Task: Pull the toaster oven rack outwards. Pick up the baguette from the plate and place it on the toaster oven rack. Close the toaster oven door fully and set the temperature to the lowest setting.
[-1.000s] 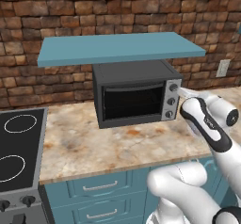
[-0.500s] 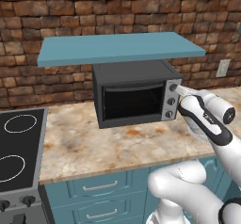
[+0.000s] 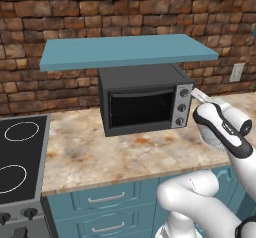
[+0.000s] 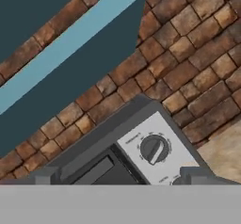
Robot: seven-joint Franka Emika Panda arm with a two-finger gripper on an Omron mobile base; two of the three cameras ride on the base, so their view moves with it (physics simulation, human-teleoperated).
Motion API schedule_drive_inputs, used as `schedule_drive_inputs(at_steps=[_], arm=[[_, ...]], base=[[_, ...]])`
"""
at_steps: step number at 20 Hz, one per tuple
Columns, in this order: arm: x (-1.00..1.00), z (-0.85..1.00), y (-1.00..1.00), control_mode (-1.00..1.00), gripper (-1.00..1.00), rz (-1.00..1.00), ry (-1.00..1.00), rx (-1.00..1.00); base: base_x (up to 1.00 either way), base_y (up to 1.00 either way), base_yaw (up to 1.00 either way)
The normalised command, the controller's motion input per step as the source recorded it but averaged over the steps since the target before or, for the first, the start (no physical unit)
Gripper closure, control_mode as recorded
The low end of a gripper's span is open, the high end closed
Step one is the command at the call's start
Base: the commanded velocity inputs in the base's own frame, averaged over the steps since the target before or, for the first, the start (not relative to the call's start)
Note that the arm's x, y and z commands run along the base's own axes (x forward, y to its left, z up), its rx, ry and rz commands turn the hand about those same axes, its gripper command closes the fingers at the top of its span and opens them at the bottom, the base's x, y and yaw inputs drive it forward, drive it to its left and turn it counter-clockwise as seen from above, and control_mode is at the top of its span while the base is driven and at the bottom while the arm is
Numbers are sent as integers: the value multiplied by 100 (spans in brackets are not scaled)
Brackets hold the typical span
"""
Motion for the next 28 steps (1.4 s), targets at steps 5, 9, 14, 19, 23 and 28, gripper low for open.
schedule_drive_inputs(at_steps=[5, 9, 14, 19, 23, 28], arm=[[0, 0, -6, -100, -100, 0, 5, 35], [0, 0, -1, -100, -100, 1, 11, 35], [0, 0, -1, -100, -100, 2, 18, 29], [0, 2, 0, -100, -100, 0, 8, 8], [0, 0, -7, -100, -100, 0, -4, 0], [2, 0, 0, -100, -100, 0, -1, 0]], base=[[0, 0, 0], [0, 0, 0], [0, 0, 0], [0, 0, 0], [0, 0, 0], [0, 0, 0]])
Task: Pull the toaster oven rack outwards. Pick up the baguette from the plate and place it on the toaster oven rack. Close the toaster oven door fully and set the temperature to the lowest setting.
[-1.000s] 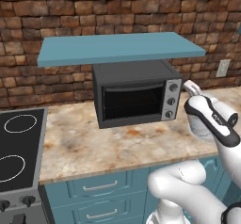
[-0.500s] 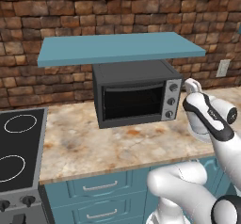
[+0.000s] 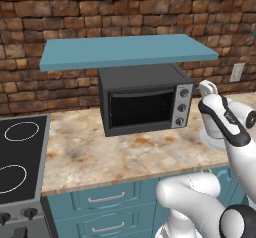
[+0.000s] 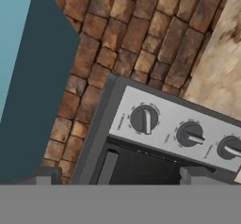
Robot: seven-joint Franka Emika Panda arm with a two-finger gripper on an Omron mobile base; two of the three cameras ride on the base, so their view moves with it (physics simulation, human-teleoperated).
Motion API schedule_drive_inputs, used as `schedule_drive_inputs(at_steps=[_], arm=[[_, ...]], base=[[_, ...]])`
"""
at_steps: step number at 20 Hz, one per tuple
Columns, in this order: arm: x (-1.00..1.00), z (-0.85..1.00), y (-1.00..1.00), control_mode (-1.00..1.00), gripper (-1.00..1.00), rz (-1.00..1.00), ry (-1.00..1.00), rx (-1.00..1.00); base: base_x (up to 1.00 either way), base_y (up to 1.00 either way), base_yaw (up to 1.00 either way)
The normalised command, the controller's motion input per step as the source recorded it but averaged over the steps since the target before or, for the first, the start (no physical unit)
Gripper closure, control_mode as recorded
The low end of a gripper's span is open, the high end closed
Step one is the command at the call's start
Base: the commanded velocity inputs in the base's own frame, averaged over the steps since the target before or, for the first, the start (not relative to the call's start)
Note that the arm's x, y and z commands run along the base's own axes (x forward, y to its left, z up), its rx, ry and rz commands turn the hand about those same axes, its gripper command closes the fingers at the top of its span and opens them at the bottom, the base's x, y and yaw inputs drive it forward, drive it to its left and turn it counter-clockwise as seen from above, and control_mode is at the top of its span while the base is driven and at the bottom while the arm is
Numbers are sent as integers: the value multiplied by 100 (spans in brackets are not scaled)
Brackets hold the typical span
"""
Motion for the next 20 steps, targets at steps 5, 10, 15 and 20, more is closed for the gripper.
schedule_drive_inputs(at_steps=[5, 10, 15, 20], arm=[[20, 0, 0, -100, -100, 0, 3, 0], [15, -8, 0, -100, -100, 1, 0, 4], [8, -28, 0, -100, -100, 1, 0, 13], [18, -17, 0, -100, -100, 1, 0, 12]], base=[[0, 0, 0], [0, 0, 0], [0, 0, 0], [0, 0, 0]])
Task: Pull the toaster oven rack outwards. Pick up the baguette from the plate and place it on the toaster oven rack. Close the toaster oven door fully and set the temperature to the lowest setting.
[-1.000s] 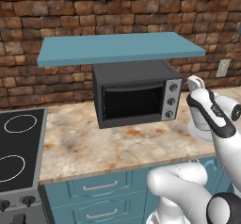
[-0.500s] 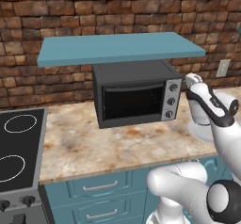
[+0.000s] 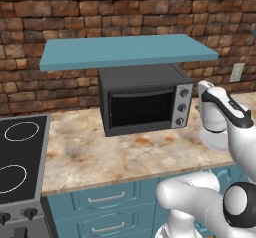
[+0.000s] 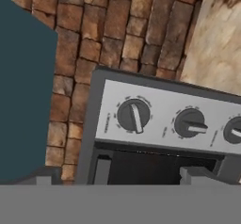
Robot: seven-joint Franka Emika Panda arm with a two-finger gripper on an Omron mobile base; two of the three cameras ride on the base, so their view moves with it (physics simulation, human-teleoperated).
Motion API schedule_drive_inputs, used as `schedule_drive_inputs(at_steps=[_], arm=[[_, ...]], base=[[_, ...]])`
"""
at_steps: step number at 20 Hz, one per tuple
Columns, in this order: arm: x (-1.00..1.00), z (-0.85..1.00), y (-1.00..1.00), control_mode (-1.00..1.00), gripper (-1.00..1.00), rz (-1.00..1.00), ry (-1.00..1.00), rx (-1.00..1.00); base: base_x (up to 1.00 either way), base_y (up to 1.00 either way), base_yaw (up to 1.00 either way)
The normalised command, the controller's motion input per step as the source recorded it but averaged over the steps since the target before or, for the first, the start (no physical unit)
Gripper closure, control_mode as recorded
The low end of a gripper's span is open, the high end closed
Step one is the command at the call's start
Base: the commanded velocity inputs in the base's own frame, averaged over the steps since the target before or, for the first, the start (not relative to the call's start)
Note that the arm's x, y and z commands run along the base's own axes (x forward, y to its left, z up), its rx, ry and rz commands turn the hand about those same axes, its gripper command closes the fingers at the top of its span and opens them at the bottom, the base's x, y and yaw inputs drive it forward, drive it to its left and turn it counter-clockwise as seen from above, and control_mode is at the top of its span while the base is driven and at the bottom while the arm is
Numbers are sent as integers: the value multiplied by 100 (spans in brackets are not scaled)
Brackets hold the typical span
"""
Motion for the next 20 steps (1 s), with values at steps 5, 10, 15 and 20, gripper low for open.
schedule_drive_inputs(at_steps=[5, 10, 15, 20], arm=[[18, -2, 0, -100, -100, 0, -2, 6], [16, 0, 0, -100, -100, 0, -4, 3], [15, -3, 0, -100, -100, 0, -3, 1], [17, -10, 0, -100, -100, 0, 0, 0]], base=[[0, 0, 0], [0, 0, 0], [0, 0, 0], [0, 0, 0]])
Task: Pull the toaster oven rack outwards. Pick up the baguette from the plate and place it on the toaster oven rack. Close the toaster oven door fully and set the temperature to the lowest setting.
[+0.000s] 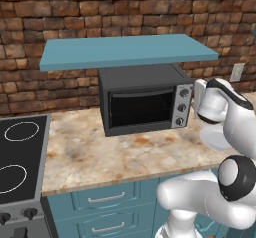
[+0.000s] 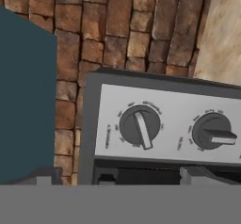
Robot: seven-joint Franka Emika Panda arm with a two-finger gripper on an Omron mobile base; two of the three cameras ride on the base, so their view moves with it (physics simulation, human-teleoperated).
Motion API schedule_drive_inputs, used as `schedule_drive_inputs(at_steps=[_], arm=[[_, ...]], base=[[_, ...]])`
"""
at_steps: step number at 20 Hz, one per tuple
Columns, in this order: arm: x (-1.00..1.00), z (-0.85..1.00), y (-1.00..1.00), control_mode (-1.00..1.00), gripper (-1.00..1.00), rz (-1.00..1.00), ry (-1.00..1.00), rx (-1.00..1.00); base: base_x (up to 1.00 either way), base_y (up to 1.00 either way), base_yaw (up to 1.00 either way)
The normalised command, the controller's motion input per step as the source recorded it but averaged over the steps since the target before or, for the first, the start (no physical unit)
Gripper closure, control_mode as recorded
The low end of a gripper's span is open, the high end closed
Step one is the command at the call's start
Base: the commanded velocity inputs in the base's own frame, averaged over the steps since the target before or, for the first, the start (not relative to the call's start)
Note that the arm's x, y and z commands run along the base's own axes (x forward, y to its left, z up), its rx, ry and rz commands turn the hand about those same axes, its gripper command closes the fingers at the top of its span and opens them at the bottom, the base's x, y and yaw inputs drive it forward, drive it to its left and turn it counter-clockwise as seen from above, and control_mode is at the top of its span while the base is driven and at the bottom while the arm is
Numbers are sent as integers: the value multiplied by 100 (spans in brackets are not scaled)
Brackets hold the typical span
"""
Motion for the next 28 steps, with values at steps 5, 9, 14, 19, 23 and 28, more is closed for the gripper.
schedule_drive_inputs(at_steps=[5, 9, 14, 19, 23, 28], arm=[[19, -10, 0, -100, -100, 0, 0, 0], [16, -2, -14, -100, -100, 0, -3, 3], [12, -7, -16, -100, -100, 0, -1, 3], [5, -7, -1, -100, -100, 0, 0, 1], [1, 0, 0, -100, -100, 0, 0, 0], [20, 0, 0, -100, -100, 0, 0, 0]], base=[[0, 0, 0], [0, 0, 0], [0, 0, 0], [0, 0, 0], [0, 0, 0], [0, 0, 0]])
